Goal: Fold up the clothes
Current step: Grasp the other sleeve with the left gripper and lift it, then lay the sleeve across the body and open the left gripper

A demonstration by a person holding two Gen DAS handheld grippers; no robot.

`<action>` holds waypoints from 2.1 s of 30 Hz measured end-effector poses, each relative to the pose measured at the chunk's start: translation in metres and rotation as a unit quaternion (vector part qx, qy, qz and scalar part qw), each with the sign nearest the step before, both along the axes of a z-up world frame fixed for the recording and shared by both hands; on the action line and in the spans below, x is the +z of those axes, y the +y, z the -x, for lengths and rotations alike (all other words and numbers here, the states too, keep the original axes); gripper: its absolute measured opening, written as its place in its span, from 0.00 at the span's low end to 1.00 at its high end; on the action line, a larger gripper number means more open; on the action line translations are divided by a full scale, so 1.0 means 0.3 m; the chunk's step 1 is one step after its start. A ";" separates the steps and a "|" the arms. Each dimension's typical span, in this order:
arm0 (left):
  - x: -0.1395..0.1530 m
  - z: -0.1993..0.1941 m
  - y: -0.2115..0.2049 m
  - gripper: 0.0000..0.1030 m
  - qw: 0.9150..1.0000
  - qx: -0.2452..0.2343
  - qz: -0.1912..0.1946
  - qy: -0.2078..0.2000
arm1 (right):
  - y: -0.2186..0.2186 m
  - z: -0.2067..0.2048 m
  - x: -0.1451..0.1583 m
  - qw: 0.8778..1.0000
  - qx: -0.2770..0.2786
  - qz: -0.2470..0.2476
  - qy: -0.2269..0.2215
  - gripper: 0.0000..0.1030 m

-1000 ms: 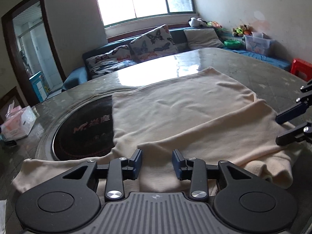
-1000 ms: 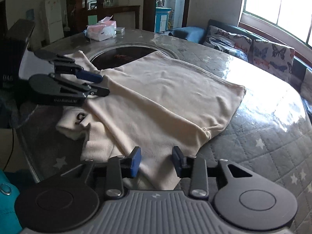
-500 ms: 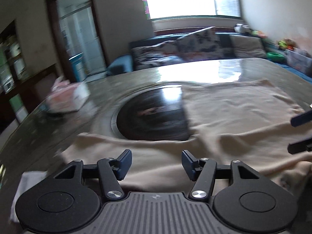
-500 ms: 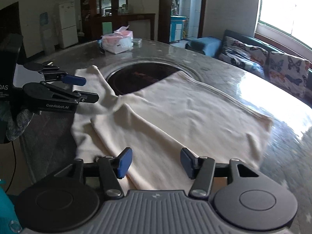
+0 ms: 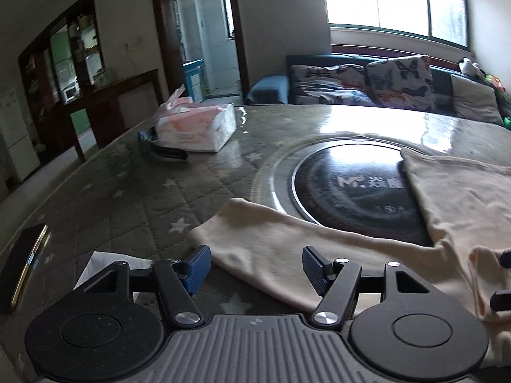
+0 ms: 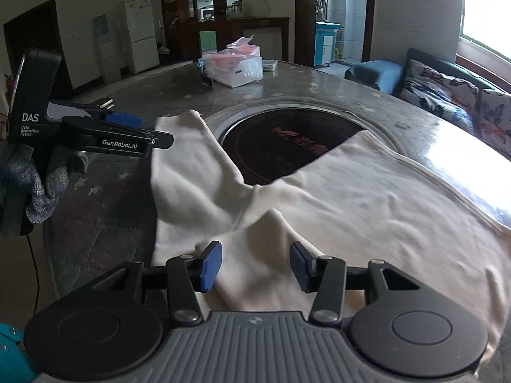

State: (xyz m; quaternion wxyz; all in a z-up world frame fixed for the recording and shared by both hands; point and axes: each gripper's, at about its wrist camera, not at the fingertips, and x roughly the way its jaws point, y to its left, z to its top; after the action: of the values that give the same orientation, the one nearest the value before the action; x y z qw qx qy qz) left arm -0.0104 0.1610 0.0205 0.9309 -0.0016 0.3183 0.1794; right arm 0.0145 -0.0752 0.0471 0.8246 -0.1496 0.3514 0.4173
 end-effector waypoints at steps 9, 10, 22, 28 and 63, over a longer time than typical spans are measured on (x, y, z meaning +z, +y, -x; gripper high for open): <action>-0.008 -0.017 0.048 0.65 0.999 0.024 0.023 0.001 | 0.004 0.013 0.008 1.000 0.005 -0.006 0.004 0.46; -0.008 -0.020 0.055 0.65 0.999 0.029 0.025 -0.001 | -0.003 0.027 0.014 1.000 0.010 -0.005 0.003 0.46; -0.031 -0.065 0.184 0.47 0.990 0.093 0.108 -0.002 | -0.064 0.090 0.048 1.000 0.007 -0.015 -0.007 0.49; -0.025 -0.068 0.213 0.25 0.987 0.113 0.117 -0.008 | -0.092 0.101 0.061 1.000 -0.007 -0.023 -0.015 0.51; 0.323 0.018 -0.679 0.05 0.935 -0.293 0.176 -0.091 | -0.556 0.140 0.060 0.978 -0.195 -0.075 -0.030 0.50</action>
State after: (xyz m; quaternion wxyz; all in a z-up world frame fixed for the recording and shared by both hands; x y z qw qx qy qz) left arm -0.0159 -0.0429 0.1175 0.9518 -0.0886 0.2451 -0.1616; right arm -0.0275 -0.2420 0.0651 0.9092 -0.0287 0.3162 0.2694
